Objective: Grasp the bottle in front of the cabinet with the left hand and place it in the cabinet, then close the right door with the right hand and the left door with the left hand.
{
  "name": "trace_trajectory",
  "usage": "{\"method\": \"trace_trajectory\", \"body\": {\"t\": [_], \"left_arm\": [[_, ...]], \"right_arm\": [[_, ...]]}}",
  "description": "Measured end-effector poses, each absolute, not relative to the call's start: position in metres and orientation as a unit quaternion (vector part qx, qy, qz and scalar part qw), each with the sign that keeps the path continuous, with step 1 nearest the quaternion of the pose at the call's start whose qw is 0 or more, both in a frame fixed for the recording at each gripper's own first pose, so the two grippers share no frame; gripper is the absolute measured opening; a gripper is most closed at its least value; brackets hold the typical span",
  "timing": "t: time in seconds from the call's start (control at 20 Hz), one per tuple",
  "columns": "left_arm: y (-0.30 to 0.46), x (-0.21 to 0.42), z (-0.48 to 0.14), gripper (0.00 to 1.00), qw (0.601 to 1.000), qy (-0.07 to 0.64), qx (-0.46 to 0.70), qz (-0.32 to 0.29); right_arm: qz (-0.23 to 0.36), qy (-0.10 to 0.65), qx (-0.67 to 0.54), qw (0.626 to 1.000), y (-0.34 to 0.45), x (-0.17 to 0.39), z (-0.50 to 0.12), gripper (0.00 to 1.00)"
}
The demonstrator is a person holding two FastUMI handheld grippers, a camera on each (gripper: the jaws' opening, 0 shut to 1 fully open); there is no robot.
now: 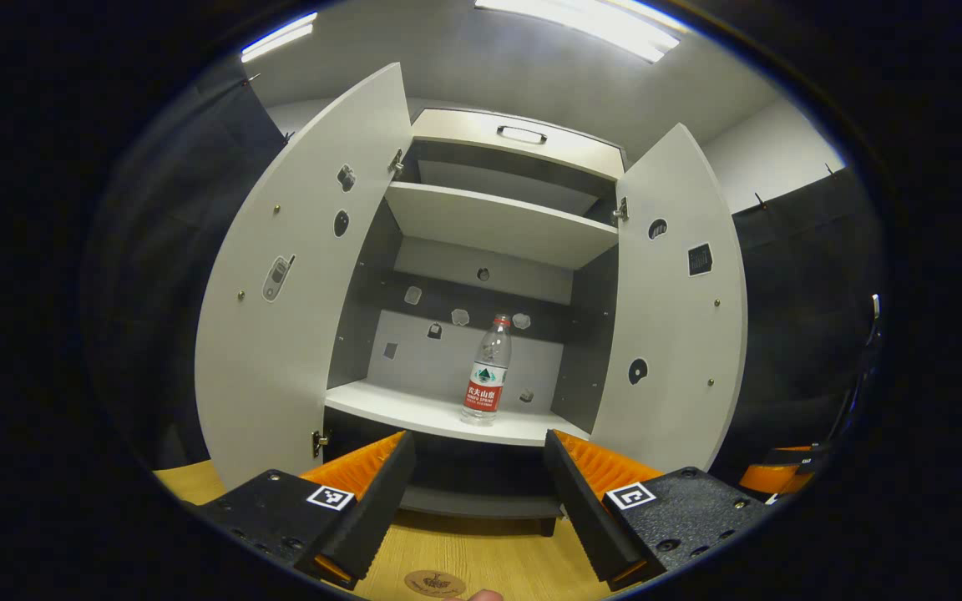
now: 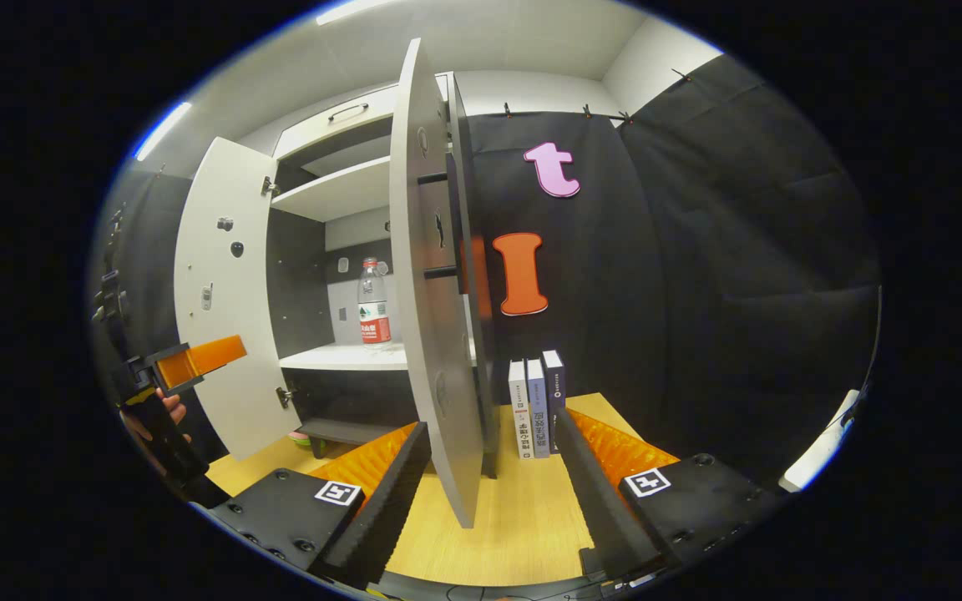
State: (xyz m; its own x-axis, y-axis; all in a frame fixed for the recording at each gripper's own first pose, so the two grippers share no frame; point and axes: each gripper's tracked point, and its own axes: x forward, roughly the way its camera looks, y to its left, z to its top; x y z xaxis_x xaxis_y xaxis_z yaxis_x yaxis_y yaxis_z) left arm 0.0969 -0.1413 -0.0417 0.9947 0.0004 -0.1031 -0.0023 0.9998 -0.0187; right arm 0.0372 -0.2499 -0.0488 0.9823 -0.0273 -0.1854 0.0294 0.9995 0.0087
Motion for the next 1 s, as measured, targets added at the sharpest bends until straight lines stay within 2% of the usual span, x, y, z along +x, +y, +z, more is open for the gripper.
{"method": "trace_trajectory", "body": {"t": [0.3,0.5,0.55,0.6,1.0], "left_arm": [[-0.134,0.092,-0.042,0.94,0.998,0.051,-0.001,-0.024],[-0.122,0.095,-0.047,0.95,0.997,0.065,-0.021,-0.036],[-0.116,0.095,-0.047,0.95,0.997,0.065,-0.017,-0.034],[-0.106,0.097,-0.048,0.95,0.998,0.064,-0.006,-0.026],[-0.057,0.096,-0.052,0.95,0.998,0.066,0.015,0.018]], "right_arm": [[-0.057,0.029,0.001,0.998,-0.287,0.089,0.041,0.98],[-0.084,0.017,0.004,0.996,-0.306,0.119,0.076,0.98],[-0.088,0.016,-0.003,0.996,-0.309,0.126,0.081,0.98],[-0.092,0.017,-0.012,0.996,-0.307,0.127,0.083,0.88],[-0.082,0.013,-0.017,0.996,-0.287,0.148,0.086,0.88]]}}
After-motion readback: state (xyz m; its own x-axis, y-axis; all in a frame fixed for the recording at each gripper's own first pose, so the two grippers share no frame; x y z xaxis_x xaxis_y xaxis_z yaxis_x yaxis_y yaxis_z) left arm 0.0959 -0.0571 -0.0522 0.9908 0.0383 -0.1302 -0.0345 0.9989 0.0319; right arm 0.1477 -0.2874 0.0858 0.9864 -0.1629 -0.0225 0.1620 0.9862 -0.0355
